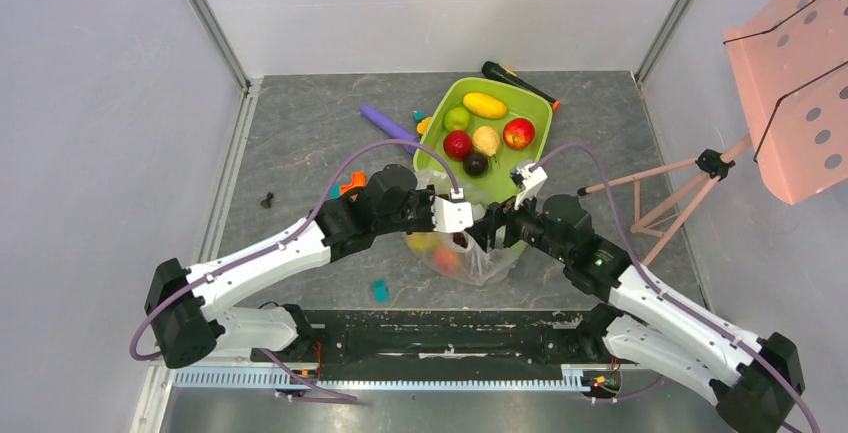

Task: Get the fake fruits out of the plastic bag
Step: Untie the plastic bag at the center of the board.

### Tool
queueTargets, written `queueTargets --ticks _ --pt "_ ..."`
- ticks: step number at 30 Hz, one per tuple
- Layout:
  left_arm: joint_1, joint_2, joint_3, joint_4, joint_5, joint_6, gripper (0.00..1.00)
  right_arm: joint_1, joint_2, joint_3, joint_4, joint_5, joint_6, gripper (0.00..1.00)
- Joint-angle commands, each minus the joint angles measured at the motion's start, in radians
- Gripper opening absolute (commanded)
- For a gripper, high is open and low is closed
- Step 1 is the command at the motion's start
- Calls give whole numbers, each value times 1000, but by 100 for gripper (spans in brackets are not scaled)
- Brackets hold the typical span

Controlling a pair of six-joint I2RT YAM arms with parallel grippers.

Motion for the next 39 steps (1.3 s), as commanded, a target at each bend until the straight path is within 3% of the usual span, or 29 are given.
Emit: queueTargets --ticks 1,4,6,14,20,24,25,28,32,35,37,39 --pt "-3 -5 0 58 35 -34 2 -2 81 4 85 -77 70 75" --pt "-3 -4 -1 63 31 -45 2 -2 110 0 101 -93 67 31" --pt "-2 -2 1 63 -10 -72 2 -2 80 -6 87 -23 69 16" --pt "4 0 50 15 -305 -357 2 -18 -137 -26 -99 439 125 0" --pt "26 -152 -42 91 -477 -596 2 -28 -309 -113 -185 659 334 0" --pt "35 -285 -157 178 -466 -671 6 -28 -398 -151 -162 663 354 0" --pt "35 -311 -187 211 -435 -673 13 -28 -410 -154 -137 642 322 0" --pt "37 -344 -225 268 -331 -664 53 -29 -419 -151 -49 532 182 0" --pt "37 -317 -190 284 -239 -683 71 -28 -386 -120 -17 397 62 4" --pt "37 -294 -159 300 -189 -698 87 -28 -371 -114 3 322 26 21" --pt "37 -284 -144 298 -156 -700 96 -27 -369 -116 18 291 23 45" --pt "37 -266 -131 330 -139 -691 100 -28 -362 -121 30 276 25 69"
